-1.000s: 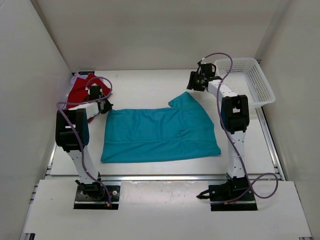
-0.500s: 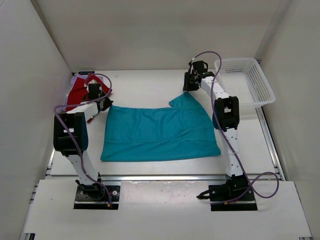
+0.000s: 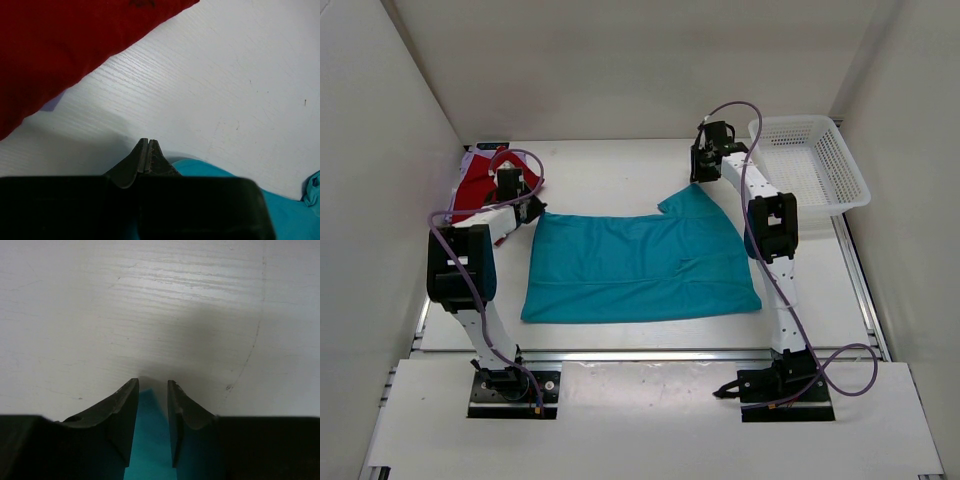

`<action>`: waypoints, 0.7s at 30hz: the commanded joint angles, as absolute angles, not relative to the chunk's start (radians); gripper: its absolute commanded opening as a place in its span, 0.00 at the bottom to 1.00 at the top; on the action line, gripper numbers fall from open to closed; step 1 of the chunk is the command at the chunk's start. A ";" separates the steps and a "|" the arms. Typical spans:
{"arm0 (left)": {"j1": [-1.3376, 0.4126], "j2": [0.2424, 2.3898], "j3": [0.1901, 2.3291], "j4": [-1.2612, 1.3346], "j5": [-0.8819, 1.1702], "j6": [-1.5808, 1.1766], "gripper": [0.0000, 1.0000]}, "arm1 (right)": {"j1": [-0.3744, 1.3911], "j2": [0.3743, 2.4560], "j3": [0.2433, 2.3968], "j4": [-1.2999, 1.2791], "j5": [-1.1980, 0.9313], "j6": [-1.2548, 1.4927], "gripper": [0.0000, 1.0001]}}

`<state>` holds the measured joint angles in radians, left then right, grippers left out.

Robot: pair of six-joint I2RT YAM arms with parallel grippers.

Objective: Fold and stack the t-shirts
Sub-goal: Grap the side of the flattened tshirt furthest away from the robot with both arms

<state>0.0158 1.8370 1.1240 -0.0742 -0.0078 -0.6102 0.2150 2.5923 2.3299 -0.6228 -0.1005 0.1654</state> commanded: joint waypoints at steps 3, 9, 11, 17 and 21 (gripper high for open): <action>0.014 1.793 1.117 -0.052 0.011 -0.615 0.00 | 0.213 2.568 2.318 -0.673 -0.098 0.158 0.20; 0.011 1.789 1.115 -0.049 0.009 -0.609 0.00 | 0.213 2.560 2.339 -0.683 -0.115 0.178 0.17; 0.014 1.790 1.114 -0.049 0.011 -0.614 0.00 | 0.216 2.556 2.342 -0.686 -0.127 0.178 0.24; 0.014 1.795 1.108 -0.048 0.006 -0.608 0.00 | 0.203 2.560 2.345 -0.713 -0.167 0.183 0.24; 0.014 1.793 1.109 -0.049 0.003 -0.612 0.00 | 0.213 2.557 2.339 -0.715 -0.167 0.187 0.17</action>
